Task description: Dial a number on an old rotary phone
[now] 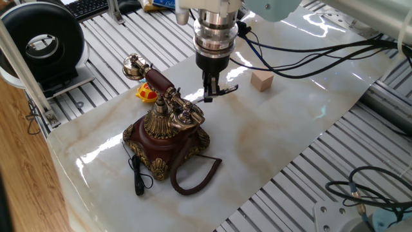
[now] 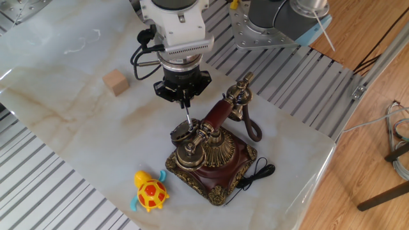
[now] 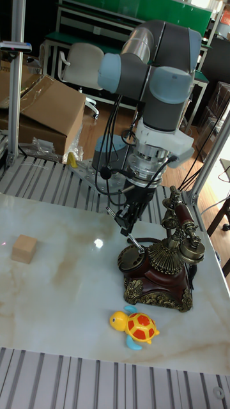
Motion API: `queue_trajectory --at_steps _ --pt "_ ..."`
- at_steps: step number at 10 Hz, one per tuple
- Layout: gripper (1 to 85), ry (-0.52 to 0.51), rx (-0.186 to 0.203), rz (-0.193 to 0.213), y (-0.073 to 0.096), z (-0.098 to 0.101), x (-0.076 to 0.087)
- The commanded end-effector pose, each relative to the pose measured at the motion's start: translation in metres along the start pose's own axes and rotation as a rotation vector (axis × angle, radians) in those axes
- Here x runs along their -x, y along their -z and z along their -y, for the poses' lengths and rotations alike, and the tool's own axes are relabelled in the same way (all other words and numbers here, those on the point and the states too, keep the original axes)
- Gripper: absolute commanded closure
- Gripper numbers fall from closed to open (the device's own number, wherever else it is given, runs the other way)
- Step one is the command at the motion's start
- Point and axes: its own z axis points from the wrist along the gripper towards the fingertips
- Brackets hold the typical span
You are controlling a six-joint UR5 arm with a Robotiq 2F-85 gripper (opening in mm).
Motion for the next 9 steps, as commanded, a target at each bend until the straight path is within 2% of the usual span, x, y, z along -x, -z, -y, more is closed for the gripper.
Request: queue_trajectory --at_steps 1,3,5,7,9 --pt "84.3 0.002 0.01 0.01 -0.003 -0.001 0.007" --pt "84.3 0.025 0.011 0.015 -0.008 0.011 0.008" --pt "84.3 0.059 0.024 0.027 -0.014 0.03 0.003" --pt "84.3 0.077 -0.003 0.009 -0.026 0.05 -0.001" --pt "84.3 0.061 -0.014 0.005 -0.042 0.058 0.009"
